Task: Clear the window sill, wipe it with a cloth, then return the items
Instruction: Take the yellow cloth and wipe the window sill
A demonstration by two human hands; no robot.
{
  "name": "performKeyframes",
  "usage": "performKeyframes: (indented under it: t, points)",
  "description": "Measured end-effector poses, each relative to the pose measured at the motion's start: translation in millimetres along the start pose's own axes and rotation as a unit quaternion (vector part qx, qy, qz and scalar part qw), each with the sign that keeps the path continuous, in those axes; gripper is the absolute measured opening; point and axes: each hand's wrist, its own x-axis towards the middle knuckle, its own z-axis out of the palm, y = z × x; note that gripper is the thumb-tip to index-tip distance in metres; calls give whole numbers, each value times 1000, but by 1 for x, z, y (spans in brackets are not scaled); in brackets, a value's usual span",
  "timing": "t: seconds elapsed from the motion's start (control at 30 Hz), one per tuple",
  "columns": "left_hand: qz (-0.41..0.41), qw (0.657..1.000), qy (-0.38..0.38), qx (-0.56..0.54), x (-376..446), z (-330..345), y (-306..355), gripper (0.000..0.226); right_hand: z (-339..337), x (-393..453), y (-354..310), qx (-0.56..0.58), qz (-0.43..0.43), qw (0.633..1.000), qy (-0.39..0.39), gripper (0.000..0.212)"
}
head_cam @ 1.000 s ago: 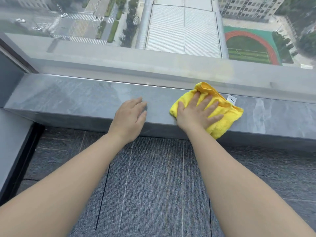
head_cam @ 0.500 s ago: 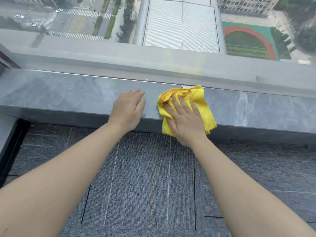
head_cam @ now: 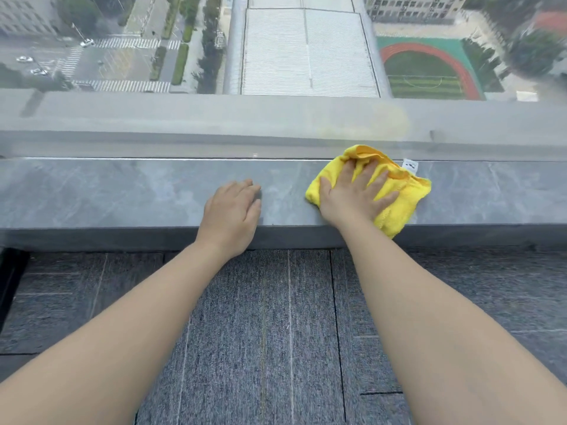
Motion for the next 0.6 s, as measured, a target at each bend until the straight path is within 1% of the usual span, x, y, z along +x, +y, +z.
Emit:
performKeyframes:
  t: [0.07, 0.1, 0.13, 0.2, 0.27, 0.3, 0.37, 0.4, 0.43, 0.5, 0.53, 0.6]
  points:
    - [-1, 1000, 1, 1, -1, -1, -1, 61, 0, 2, -13, 5, 23, 1000, -5, 67]
    - [-2, 1000, 4, -1, -1, -1, 0, 61, 1, 1, -16, 1, 18, 1000, -2, 67]
    - [-4, 1000, 8, -4, 0, -1, 2, 61, 2, -2, -15, -10, -8, 1000, 6, 66]
    - [-4, 1000, 14, -9, 4, 0, 8, 61, 5, -9, -3, -42, -115, 992, 32, 61]
    - [5, 1000, 9, -12, 9, 6, 19, 61, 5, -13, 20, -66, -226, 971, 43, 54]
    - [12, 1000, 5, -12, 11, 9, 26, 61, 4, -12, 32, -73, -264, 961, 40, 51]
    - [24, 1000, -1, -13, 15, 16, 39, 61, 1, -9, 56, -80, -304, 949, 36, 50]
    - [27, 1000, -5, -13, 17, 19, 46, 61, 0, -9, 67, -77, -309, 947, 39, 54]
    - [31, 999, -8, -11, 18, 22, 52, 61, -1, -10, 78, -71, -306, 948, 46, 63]
    - [41, 999, -19, 0, 22, 28, 61, 61, -3, -8, 98, -63, -272, 959, 55, 77]
    - [46, 999, -26, 7, 23, 30, 65, 61, -5, -7, 107, -63, -245, 966, 57, 77]
    - [54, 998, -34, 22, 27, 36, 71, 55, -10, -1, 121, -66, -187, 979, 57, 66]
